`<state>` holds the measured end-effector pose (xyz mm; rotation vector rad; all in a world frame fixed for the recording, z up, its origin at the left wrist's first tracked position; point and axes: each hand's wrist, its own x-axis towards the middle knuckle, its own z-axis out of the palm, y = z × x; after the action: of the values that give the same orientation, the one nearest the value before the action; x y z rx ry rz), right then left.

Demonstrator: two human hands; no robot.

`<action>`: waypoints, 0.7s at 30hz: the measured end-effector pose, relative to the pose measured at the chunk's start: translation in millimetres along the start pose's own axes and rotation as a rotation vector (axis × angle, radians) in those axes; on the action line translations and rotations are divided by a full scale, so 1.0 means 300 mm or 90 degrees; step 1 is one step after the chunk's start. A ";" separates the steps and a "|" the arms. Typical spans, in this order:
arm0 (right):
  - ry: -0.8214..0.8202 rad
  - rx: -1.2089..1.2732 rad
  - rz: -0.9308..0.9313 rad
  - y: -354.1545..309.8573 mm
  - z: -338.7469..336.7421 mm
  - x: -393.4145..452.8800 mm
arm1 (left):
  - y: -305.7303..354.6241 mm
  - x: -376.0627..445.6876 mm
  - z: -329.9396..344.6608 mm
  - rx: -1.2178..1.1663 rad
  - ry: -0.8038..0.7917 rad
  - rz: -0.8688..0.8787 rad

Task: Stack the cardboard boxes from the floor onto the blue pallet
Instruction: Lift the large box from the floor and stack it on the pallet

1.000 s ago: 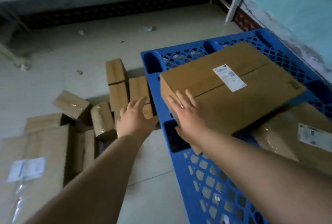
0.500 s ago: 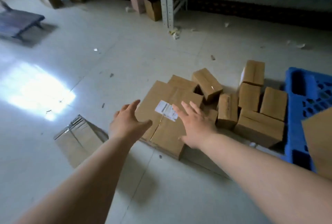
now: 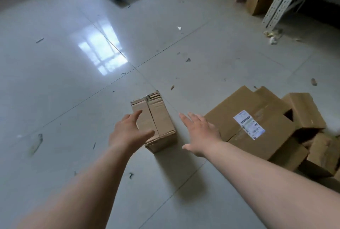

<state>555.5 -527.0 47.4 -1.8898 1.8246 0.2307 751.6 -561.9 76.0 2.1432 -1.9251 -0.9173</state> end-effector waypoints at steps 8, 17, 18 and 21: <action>-0.013 0.137 0.158 0.092 0.016 0.122 | 0.070 0.148 0.040 0.034 -0.072 0.034; -0.024 0.322 0.372 0.431 0.021 0.274 | 0.458 0.370 0.345 0.055 -0.231 0.130; -0.016 0.346 0.401 0.480 0.023 0.289 | 0.505 0.406 0.385 0.059 -0.238 0.130; 0.001 0.398 0.490 0.637 0.061 0.307 | 0.630 0.518 0.541 0.043 -0.271 0.117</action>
<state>381.7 -596.1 -54.5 -0.7306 2.2082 -0.0876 508.0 -693.3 -21.8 1.8729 -2.3242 -1.3758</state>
